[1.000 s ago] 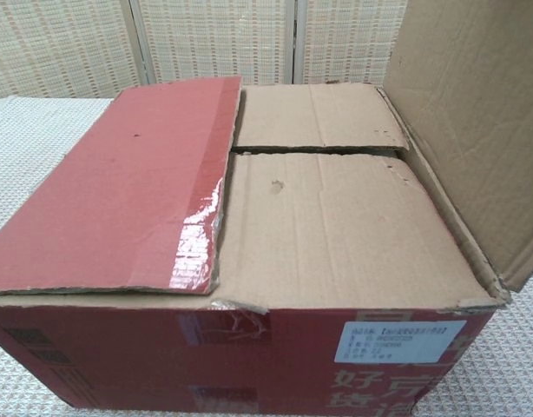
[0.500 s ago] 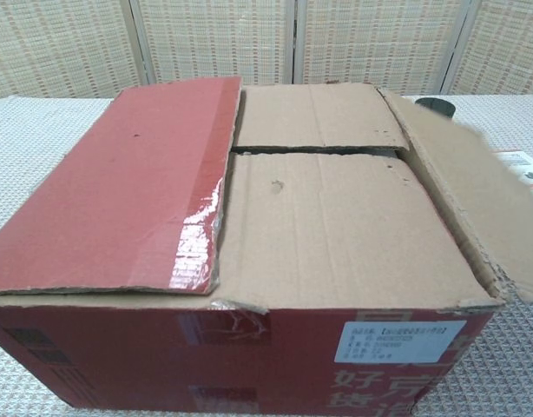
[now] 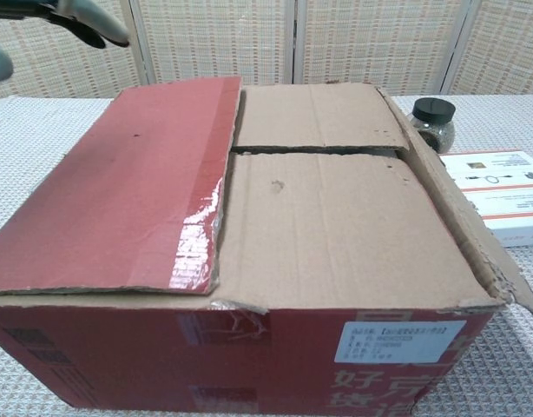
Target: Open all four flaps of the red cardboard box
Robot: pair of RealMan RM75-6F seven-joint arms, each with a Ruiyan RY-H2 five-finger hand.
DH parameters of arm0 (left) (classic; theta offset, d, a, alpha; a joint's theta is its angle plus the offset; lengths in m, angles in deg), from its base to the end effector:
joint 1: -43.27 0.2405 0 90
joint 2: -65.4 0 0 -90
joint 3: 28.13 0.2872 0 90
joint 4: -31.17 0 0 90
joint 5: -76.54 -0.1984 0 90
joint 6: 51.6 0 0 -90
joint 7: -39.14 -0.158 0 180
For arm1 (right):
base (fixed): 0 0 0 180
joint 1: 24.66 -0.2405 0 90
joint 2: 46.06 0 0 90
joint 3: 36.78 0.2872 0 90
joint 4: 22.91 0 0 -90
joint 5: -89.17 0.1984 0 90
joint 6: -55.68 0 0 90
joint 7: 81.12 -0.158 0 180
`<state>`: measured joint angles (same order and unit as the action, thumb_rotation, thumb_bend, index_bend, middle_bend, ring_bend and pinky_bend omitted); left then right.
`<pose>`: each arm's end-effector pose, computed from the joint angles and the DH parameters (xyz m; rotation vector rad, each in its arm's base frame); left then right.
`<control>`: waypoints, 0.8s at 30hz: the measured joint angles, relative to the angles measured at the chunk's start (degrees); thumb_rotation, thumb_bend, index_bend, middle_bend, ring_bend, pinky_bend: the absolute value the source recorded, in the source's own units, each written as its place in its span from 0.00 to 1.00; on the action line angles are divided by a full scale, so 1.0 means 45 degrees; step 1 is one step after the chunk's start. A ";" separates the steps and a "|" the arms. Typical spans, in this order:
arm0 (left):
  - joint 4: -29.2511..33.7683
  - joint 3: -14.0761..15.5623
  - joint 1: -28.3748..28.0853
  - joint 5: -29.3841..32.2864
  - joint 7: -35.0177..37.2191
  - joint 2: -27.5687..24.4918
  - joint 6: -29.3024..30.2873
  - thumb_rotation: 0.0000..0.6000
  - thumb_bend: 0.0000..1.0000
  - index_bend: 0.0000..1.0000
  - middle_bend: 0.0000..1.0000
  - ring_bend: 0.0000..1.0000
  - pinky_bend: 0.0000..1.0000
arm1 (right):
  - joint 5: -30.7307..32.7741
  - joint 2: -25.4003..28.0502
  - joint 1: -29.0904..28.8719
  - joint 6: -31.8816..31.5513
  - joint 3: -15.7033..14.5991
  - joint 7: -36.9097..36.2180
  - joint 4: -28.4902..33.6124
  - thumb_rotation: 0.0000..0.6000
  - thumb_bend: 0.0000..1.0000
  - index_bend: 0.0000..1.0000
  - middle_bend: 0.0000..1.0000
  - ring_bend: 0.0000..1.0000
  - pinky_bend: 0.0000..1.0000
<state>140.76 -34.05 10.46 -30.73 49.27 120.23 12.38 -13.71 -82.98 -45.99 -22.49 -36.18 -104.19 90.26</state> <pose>-0.1299 0.2734 0.1492 -2.1868 -0.7315 -1.3178 -0.1833 -0.2356 0.2538 1.8375 -0.9676 1.2716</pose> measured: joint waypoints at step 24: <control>-0.0413 0.0028 -0.3019 -0.0159 -0.1825 0.1808 -0.2650 0.05 0.20 0.28 0.26 0.21 0.00 | 0.0340 -0.0571 0.0317 0.0156 0.0025 -0.0634 -0.0740 0.29 0.00 0.53 0.53 0.43 0.00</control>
<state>138.91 -33.92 -3.12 -31.45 41.06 128.37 0.45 -12.18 -85.55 -44.57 -21.79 -36.06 -107.04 86.93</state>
